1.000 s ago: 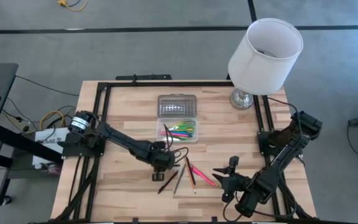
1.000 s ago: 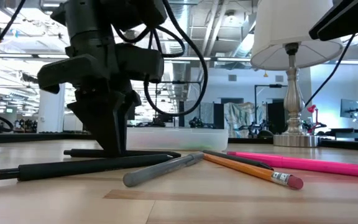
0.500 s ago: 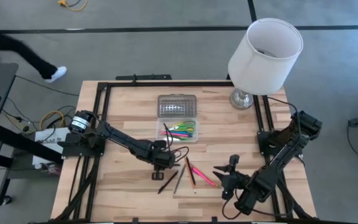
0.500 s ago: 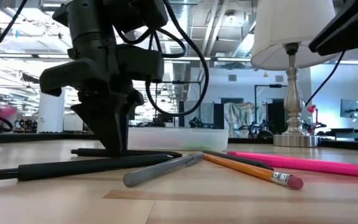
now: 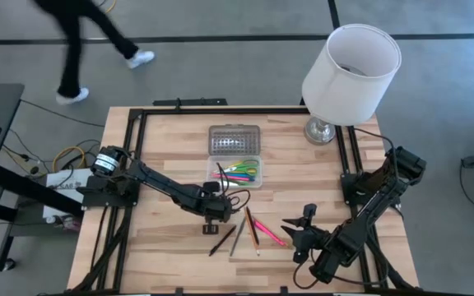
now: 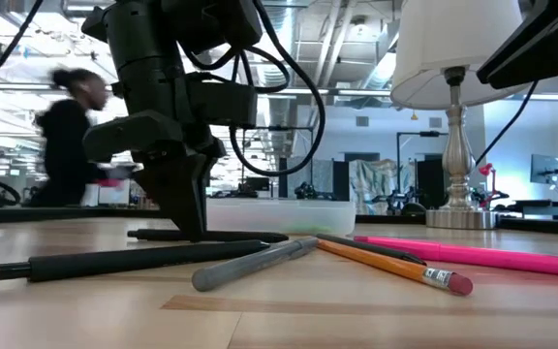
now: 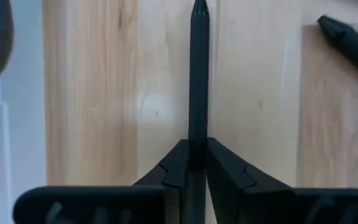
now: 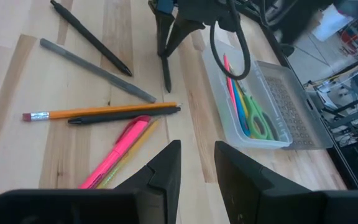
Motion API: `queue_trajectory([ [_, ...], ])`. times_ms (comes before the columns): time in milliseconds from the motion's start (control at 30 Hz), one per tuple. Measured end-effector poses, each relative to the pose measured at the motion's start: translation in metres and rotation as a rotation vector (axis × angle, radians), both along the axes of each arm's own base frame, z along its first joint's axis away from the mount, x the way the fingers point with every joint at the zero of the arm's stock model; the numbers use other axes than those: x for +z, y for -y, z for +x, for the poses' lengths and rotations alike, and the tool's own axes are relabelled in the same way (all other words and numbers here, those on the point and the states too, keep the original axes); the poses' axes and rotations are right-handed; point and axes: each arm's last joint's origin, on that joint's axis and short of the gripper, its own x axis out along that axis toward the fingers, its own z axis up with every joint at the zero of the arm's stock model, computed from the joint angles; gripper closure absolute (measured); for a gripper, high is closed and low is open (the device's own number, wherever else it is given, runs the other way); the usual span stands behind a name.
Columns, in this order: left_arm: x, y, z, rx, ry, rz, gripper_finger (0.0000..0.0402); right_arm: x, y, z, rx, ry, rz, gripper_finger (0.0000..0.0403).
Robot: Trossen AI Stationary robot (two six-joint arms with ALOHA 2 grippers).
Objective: Pick & place school supplies into a supply box
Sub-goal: Put the left black pen into the black supply box
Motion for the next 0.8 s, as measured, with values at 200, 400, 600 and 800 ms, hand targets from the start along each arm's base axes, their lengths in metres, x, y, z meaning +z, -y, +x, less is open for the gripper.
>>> queue_trajectory([
  [200,0.005,0.004,-0.001,-0.008,-0.02,0.019,0.0387,0.0,0.0,0.0,0.0,-0.001,-0.002,0.031],
  [400,0.024,0.012,0.006,-0.02,-0.004,0.078,0.038,0.0,0.0,0.0,0.0,-0.002,-0.004,0.031],
  [600,0.049,0.011,0.018,-0.034,0.04,0.214,0.0383,0.0,0.0,0.0,0.0,-0.002,-0.004,0.031],
  [800,0.063,-0.019,0.031,-0.006,0.065,0.375,0.038,0.0,0.0,0.0,0.0,-0.003,-0.004,0.031],
])
